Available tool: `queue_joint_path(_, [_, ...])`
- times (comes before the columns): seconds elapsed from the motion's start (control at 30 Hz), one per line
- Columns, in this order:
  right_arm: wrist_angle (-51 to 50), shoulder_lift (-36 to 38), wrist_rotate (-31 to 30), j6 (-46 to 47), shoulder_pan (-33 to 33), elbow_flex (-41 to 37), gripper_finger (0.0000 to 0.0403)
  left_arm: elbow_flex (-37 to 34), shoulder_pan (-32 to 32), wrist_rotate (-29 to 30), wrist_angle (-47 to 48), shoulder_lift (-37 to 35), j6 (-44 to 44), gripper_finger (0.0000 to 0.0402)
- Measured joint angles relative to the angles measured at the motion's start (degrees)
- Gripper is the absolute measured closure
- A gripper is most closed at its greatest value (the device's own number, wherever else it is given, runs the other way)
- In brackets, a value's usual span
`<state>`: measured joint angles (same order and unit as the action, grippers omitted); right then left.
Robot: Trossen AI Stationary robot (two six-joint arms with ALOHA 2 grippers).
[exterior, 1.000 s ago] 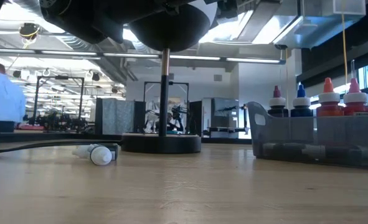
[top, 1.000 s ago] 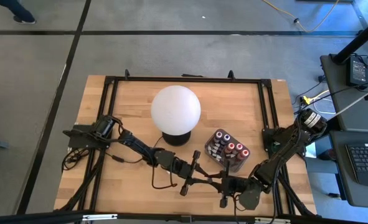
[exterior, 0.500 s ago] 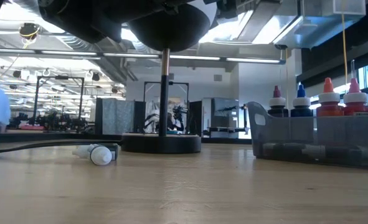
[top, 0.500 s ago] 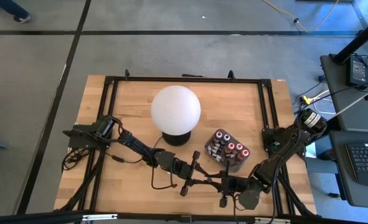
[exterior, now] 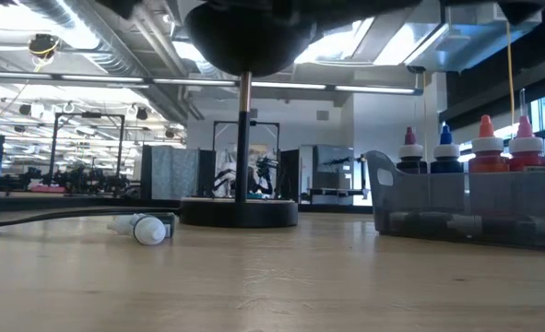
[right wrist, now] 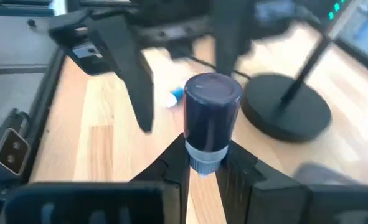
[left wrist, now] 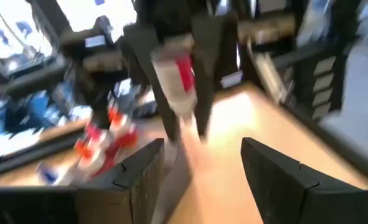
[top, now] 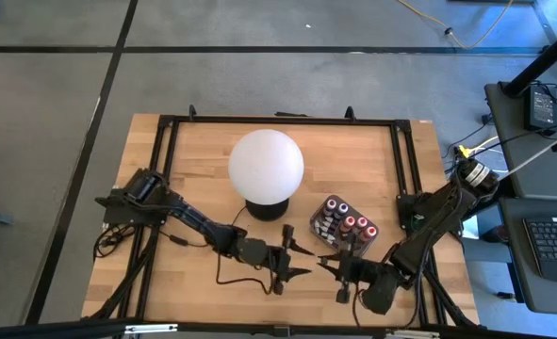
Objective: Pick & Place food coloring
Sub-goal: Put the small pink food coloring bottle into the black container, then put the small blue food coloring bottle into the black container
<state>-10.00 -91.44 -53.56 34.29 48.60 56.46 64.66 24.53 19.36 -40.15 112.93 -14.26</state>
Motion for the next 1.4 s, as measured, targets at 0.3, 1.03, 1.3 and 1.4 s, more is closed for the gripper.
queue_joint_path(0.3, [-19.4, 2.6, 12.2, 21.4, -4.3, 0.0, 0.0334, 0.0, 4.5, 9.4, 30.0, -3.8, 10.2, 0.0193])
queue_joint_path(1.03, [-26.6, 1.6, 27.2, 30.1, -15.7, -4.4, 0.0325, 0.0, 5.7, -4.6, 62.6, -5.2, 31.7, 0.0201])
queue_joint_path(1.3, [-25.2, 1.6, 27.9, 30.0, -15.9, -4.4, 0.0313, 0.0, 5.6, -4.1, 69.5, -5.2, 31.4, 0.0206])
queue_joint_path(1.4, [-25.0, 1.6, 28.1, 30.0, -15.9, -4.4, 0.0312, 0.1, 5.6, -4.3, 69.9, -5.2, 29.8, 0.0210])
